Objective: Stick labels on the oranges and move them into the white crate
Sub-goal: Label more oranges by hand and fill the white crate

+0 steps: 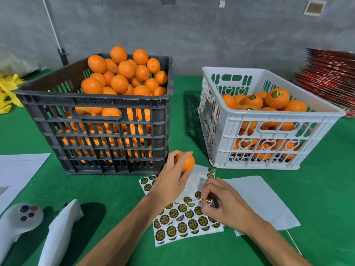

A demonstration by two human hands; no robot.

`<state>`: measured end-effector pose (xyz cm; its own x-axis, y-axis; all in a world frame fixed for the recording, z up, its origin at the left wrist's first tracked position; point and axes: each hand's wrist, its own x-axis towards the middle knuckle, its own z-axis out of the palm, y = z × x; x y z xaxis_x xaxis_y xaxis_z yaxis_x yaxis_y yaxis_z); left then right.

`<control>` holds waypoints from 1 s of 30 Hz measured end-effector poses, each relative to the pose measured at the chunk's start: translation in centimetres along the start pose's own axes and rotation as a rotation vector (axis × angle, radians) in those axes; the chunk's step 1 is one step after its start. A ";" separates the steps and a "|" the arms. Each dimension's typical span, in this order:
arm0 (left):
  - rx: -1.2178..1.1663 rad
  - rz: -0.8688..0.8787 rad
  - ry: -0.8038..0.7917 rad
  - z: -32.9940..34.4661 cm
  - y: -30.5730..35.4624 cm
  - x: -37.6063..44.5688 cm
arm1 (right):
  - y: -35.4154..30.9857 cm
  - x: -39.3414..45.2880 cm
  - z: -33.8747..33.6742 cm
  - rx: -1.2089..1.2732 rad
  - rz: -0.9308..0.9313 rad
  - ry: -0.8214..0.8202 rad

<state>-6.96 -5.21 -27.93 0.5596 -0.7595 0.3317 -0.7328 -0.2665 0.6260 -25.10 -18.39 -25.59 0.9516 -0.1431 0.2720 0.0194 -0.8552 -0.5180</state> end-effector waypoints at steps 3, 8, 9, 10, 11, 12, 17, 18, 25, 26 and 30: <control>0.005 0.002 -0.003 0.0 0.0 0.0 | 0.2 0.5 -0.2 0.000 0.008 -0.030; 0.005 0.007 0.001 0.1 -0.1 0.1 | 0.8 1.1 -1.0 0.065 0.021 -0.092; 0.005 0.007 0.001 0.1 0.0 0.1 | 1.0 1.3 -1.2 0.118 0.051 -0.094; 0.002 0.009 0.002 0.1 0.1 0.1 | 1.3 1.4 -1.3 0.136 0.068 -0.105; -0.001 0.013 0.003 0.0 0.2 0.1 | 1.6 1.5 -1.3 0.108 0.059 -0.123; -0.005 0.016 0.002 0.0 0.2 0.1 | 1.9 1.5 -1.2 0.064 0.042 -0.147; -0.034 -0.001 -0.014 -0.2 0.0 0.2 | 2.5 1.0 -0.1 0.149 0.083 -0.159; -0.040 0.000 -0.017 -0.2 0.1 0.2 | 2.6 1.1 0.0 0.150 0.077 -0.137; -0.036 0.056 0.002 0.5 1.8 -0.1 | 2.0 1.5 0.5 0.281 0.115 -0.027; -0.029 0.057 -0.004 0.6 1.7 -0.2 | 1.8 1.5 0.4 0.334 0.143 -0.030; -0.028 0.067 -0.023 0.6 1.6 -0.5 | 1.2 1.7 0.3 0.443 0.207 -0.008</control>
<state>-8.67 -5.61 -27.57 0.5004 -0.7888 0.3571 -0.7568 -0.1980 0.6230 -23.32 -19.50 -26.03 0.9516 -0.2824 0.1215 -0.0435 -0.5148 -0.8562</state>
